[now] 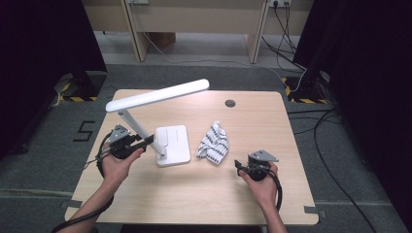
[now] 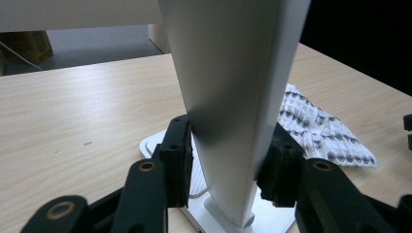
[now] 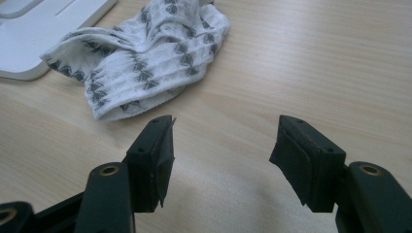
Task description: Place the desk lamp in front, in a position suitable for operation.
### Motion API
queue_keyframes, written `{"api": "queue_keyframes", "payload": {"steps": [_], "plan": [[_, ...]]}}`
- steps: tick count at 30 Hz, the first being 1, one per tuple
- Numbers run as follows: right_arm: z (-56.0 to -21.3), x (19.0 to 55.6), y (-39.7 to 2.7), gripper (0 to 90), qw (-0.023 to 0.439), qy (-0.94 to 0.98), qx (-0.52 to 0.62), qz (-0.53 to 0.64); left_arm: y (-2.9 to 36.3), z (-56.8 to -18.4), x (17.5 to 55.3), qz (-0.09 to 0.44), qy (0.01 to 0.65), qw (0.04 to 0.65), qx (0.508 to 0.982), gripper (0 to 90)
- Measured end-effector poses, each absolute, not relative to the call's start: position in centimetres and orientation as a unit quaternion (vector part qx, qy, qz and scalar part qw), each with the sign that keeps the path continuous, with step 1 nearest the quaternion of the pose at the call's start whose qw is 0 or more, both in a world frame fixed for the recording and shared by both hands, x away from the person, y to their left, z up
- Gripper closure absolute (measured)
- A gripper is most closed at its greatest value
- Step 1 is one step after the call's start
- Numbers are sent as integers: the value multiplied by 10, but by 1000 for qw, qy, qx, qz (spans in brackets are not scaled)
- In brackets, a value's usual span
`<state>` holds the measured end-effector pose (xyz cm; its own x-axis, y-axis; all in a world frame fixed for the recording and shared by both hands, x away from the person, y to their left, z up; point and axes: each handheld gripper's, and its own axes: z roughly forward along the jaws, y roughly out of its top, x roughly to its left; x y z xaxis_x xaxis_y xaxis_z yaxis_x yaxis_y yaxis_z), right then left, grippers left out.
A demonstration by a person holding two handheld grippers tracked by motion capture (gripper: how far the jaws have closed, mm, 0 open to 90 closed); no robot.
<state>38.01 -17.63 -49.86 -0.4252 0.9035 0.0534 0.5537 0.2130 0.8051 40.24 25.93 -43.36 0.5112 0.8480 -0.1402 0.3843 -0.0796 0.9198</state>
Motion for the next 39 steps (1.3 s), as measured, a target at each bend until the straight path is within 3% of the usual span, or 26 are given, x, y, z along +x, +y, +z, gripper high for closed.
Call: {"api": "queue_keyframes", "payload": {"steps": [11, 17, 23, 26, 32, 39], "plan": [[-497, 390, -169, 399, 211, 748, 488, 398, 251, -432, 421, 214, 427, 517, 710, 635], [-492, 398, -159, 399, 207, 749, 484, 402, 246, -434, 420, 216, 434, 519, 704, 716], [-490, 399, -153, 404, 202, 749, 483, 407, 240, -435, 417, 228, 446, 513, 697, 640], [-490, 395, -146, 478, 182, 752, 480, 414, 240, -435, 417, 231, 455, 512, 691, 635], [-486, 385, -105, 744, 115, 785, 422, 439, 240, -431, 418, 240, 455, 510, 690, 651], [-496, 379, -42, 884, 65, 838, 347, 417, 238, -426, 419, 244, 458, 517, 681, 692]]}}
